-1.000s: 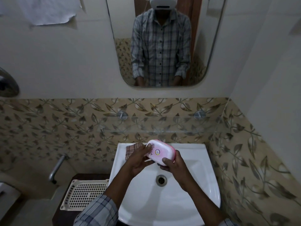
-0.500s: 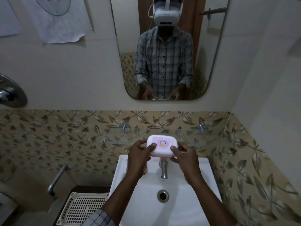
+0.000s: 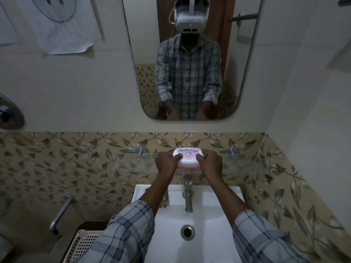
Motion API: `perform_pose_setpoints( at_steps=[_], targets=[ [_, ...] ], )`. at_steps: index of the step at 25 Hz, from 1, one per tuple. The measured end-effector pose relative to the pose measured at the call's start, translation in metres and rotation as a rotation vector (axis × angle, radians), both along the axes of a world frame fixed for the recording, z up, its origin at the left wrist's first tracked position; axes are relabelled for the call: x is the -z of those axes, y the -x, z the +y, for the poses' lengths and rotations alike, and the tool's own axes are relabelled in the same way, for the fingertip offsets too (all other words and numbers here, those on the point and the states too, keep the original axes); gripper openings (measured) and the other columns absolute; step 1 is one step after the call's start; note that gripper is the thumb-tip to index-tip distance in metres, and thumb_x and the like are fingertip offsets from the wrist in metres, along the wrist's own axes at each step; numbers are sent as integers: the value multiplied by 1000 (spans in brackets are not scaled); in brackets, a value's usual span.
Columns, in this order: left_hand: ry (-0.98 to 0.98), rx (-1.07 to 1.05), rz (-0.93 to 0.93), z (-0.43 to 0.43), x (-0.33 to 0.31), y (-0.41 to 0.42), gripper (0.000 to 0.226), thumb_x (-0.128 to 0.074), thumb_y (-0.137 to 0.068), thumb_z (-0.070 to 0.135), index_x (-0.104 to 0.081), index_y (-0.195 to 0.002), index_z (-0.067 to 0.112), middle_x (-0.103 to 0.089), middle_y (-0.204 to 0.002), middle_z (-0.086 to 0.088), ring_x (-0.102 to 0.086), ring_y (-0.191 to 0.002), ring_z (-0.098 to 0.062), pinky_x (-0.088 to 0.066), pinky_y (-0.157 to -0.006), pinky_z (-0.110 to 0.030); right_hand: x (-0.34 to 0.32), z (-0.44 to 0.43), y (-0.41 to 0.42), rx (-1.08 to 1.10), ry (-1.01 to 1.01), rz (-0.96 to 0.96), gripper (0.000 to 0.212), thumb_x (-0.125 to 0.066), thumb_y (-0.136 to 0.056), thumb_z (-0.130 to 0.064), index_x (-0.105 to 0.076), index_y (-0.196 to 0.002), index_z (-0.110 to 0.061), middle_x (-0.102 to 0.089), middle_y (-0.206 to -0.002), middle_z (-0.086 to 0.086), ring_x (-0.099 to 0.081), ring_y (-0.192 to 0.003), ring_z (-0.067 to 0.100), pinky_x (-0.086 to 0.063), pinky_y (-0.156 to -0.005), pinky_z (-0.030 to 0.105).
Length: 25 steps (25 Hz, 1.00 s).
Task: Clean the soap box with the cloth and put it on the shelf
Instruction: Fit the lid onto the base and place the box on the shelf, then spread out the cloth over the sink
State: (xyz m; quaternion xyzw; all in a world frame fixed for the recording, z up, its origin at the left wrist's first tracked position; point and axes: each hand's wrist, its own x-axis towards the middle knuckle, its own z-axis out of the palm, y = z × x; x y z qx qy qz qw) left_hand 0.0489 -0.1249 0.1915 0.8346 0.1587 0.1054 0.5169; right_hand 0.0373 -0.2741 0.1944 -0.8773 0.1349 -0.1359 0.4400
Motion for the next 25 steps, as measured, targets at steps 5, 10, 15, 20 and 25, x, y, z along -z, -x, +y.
perform_pose_setpoints(
  at_steps=[5,10,15,20,25],
  targets=[
    [-52,17,9,2,5,-3,40,-81,-77,35,-79,-92,-2,-77,-90,-24,-73,-88,-31,-53,-77,-38,10,0,2,-25,24,-40,36,-68,-89,-27,-71,-118,-4,-73,-111,21,-67,-105,36,-52,-87,37],
    [-37,18,-5,1,7,-4,40,-80,-78,36,-79,-94,-1,-77,-89,-23,-73,-89,-31,-49,-72,-34,9,-1,0,-34,14,-44,39,-67,-90,-26,-69,-121,-3,-73,-114,22,-67,-107,36,-52,-88,37],
    [-50,52,-6,2,8,-3,42,-78,-81,38,-79,-93,-2,-76,-86,-24,-72,-86,-32,-42,-65,-31,13,-3,-1,-45,7,-61,37,-67,-90,-26,-70,-118,-2,-75,-107,22,-69,-100,35,-52,-84,37],
    [74,-179,-158,8,-7,21,48,-55,-98,35,-72,-75,-4,-72,-72,-18,-67,-72,-32,-40,-60,-34,8,0,14,58,-55,-198,29,-64,-94,-31,-67,-102,-3,-72,-94,15,-66,-88,31,-43,-67,29],
    [139,-341,-190,45,67,83,37,-50,-98,15,-65,-68,-1,-64,-61,-12,-54,-56,-15,-37,-51,-25,57,31,56,-121,9,-385,11,-67,-89,-9,-63,-79,-7,-64,-66,7,-60,-60,25,-50,-56,36]
  ],
)
